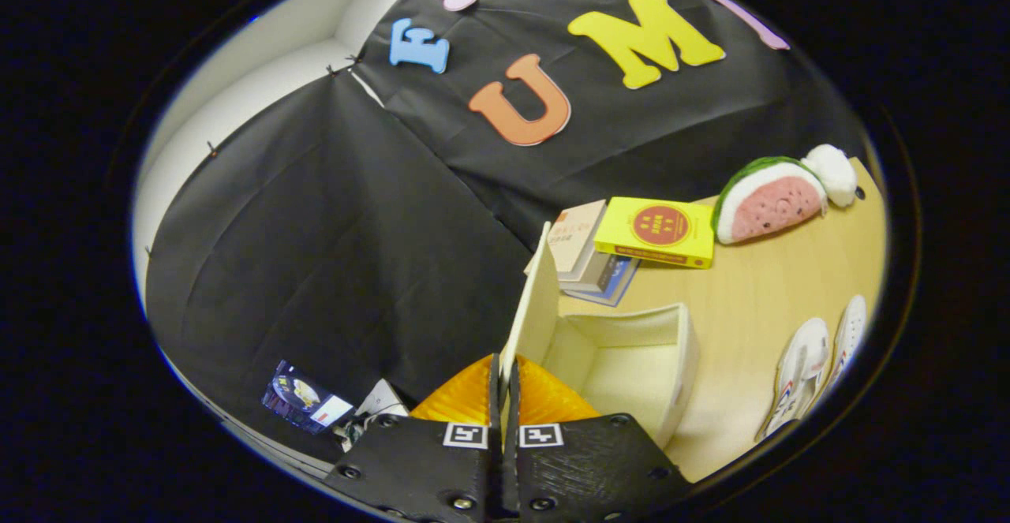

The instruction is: Open the storage box then place both shoes into the box .Put the left shoe in first, then the right shoe, with the right side of both shoes facing outward in a uniform manner.

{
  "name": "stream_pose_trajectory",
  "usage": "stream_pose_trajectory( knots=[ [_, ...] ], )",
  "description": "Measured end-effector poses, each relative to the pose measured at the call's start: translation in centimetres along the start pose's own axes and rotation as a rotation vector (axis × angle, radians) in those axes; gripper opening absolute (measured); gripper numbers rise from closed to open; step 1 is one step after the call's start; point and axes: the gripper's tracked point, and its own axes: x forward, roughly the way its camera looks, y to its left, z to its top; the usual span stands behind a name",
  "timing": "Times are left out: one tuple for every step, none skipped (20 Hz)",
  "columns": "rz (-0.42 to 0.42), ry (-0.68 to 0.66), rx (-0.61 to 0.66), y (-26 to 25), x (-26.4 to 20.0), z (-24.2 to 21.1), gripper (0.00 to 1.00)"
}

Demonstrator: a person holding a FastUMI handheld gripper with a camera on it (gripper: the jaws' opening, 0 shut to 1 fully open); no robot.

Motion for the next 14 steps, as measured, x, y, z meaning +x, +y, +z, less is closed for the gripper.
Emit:
stream_pose_trajectory(
  knots=[
    [-0.004,0.0,-0.022,1.1,0.5,0.0,0.0],
    [-0.007,0.005,-0.038,2.1,1.2,-0.1,0.0],
    [-0.01,0.012,-0.051,3.2,2.0,-0.2,0.0],
    [-0.011,0.021,-0.063,4.3,2.7,-0.3,0.0],
    [-0.017,0.021,-0.077,5.2,3.3,-0.4,0.03],
    [-0.022,0.02,-0.102,6.2,4.0,-0.5,0.05],
    [-0.03,0.018,-0.132,7.0,4.9,-0.5,0.08],
    [-0.017,0.025,-0.159,8.2,5.8,-0.9,0.12],
    [0.001,0.033,-0.182,9.4,6.7,-1.3,0.22],
    [0.017,0.04,-0.195,10.4,7.2,-1.7,0.31],
    [0.038,0.052,-0.205,11.5,8.2,-2.2,0.41],
    [0.051,0.061,-0.215,12.3,8.5,-2.8,0.5],
    [0.058,0.068,-0.228,12.9,8.8,-3.1,0.6],
    [0.053,0.072,-0.242,13.2,9.2,-3.4,0.69]
  ],
)
